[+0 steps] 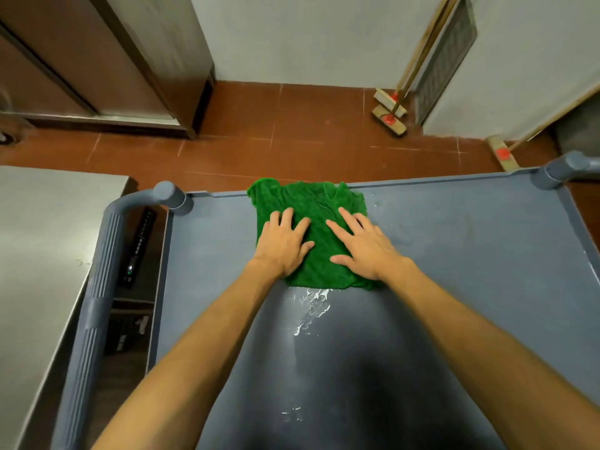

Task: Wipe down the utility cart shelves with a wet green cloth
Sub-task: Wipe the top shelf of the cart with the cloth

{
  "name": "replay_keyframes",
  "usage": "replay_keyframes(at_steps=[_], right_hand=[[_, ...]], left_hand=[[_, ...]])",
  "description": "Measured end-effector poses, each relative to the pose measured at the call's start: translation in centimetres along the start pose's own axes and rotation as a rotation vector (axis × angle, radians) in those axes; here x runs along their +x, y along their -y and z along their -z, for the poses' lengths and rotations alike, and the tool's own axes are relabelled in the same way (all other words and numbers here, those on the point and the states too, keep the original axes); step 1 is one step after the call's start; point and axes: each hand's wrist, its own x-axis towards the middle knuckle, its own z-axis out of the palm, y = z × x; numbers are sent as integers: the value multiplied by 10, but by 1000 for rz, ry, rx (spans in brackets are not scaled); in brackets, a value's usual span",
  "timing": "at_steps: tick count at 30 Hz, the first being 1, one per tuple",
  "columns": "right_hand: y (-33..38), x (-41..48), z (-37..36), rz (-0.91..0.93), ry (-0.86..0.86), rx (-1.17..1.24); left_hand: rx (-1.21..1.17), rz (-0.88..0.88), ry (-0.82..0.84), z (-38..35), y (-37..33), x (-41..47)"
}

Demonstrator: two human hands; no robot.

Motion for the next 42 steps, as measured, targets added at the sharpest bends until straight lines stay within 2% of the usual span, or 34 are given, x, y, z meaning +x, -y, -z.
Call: replay_keyframes(at_steps=[4, 7, 34, 42], right_hand=[[0, 4, -6, -9, -130, -1], [1, 4, -5, -14, -162, 52], [39, -113, -69, 94, -116, 84], [48, -152, -87, 115, -96, 79]], left_hand=[[-38, 20, -15, 4, 5, 13], [-47, 30, 9, 6, 4, 16], [4, 185, 60, -34, -61, -134], [-42, 198, 28, -49, -83, -181]])
